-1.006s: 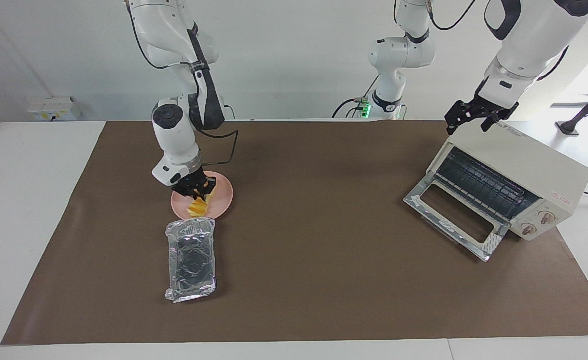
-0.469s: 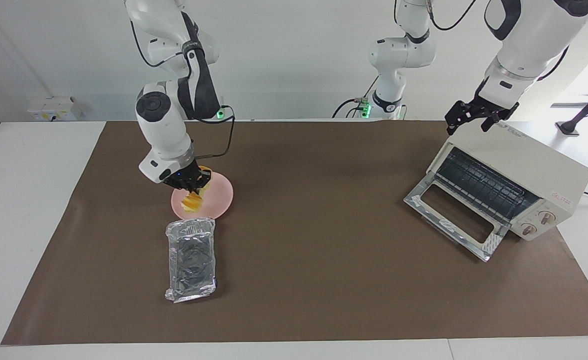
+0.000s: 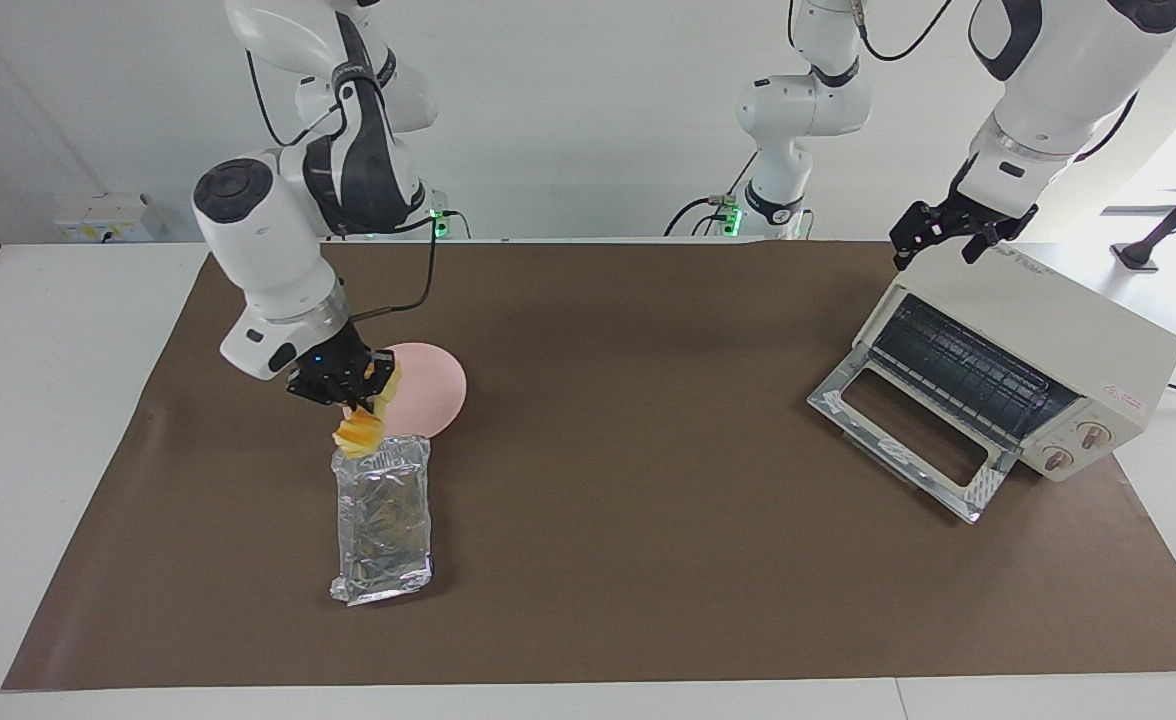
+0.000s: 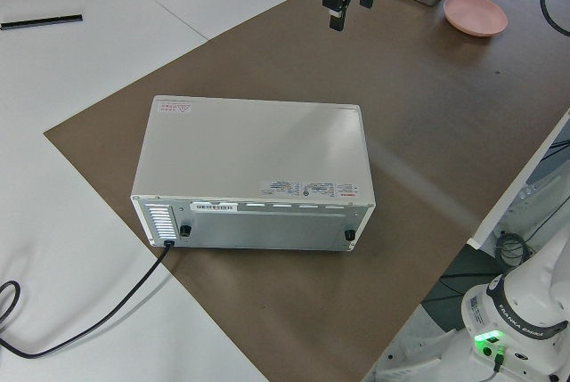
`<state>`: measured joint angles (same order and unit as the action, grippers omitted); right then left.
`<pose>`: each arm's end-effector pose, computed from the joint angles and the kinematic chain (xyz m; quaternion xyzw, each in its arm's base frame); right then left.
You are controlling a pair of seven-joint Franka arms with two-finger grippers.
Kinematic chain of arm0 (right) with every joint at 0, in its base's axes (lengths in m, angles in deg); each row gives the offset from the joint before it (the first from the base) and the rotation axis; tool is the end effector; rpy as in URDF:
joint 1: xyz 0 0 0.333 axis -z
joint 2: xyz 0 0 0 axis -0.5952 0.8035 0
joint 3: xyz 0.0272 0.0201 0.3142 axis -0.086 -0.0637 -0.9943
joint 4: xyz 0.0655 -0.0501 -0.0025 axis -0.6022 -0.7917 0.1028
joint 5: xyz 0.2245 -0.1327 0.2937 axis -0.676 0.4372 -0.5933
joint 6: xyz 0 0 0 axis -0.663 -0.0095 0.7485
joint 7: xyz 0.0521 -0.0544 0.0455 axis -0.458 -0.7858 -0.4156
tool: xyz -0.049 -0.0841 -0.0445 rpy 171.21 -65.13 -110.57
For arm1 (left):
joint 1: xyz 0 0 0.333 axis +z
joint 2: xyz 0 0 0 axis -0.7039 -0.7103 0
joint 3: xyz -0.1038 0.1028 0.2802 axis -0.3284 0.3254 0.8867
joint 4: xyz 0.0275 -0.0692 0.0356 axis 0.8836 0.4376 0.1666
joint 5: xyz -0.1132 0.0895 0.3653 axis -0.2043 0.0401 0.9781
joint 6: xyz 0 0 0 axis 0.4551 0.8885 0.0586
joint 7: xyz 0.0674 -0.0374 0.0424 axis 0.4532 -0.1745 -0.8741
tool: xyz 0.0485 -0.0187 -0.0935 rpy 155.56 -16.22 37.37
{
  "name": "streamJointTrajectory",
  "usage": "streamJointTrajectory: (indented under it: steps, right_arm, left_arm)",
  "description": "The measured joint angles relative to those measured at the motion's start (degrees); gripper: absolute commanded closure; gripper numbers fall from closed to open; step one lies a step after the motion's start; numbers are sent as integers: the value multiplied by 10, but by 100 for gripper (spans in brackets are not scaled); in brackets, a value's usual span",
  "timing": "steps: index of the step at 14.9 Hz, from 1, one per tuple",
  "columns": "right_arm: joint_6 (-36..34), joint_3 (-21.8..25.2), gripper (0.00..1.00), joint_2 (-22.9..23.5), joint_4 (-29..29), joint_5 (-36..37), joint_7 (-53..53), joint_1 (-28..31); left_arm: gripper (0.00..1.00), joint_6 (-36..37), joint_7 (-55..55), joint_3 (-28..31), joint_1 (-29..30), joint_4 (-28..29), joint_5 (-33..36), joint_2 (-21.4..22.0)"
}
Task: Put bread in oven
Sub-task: 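Lift the bread and carry it to the foil tray with the right gripper, then lower the bread into the foil tray and open the right gripper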
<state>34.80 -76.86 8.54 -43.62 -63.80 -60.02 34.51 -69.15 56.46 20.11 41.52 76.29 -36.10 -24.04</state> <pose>0.6392 0.0562 0.4614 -0.9933 -0.1095 -0.0233 0.0280 0.5261 -0.0381 0.6120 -0.9990 -0.0100 0.0426 0.0103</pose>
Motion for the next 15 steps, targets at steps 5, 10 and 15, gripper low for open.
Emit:
streamJointTrajectory:
  steps: [5, 10, 15]
  right_arm:
    - [-75, -3, 100, 191, 228, -2, -21, -9]
    - [-71, -2, 100, 252, 278, 23, -86, -19]
    - [46, -3, 100, 254, 205, 22, -123, -16]
  left_arm:
    - [0, 0, 0, 0, 0, 0, 0, 0]
    - [0, 0, 0, 0, 0, 0, 0, 0]
    - [0, 0, 0, 0, 0, 0, 0, 0]
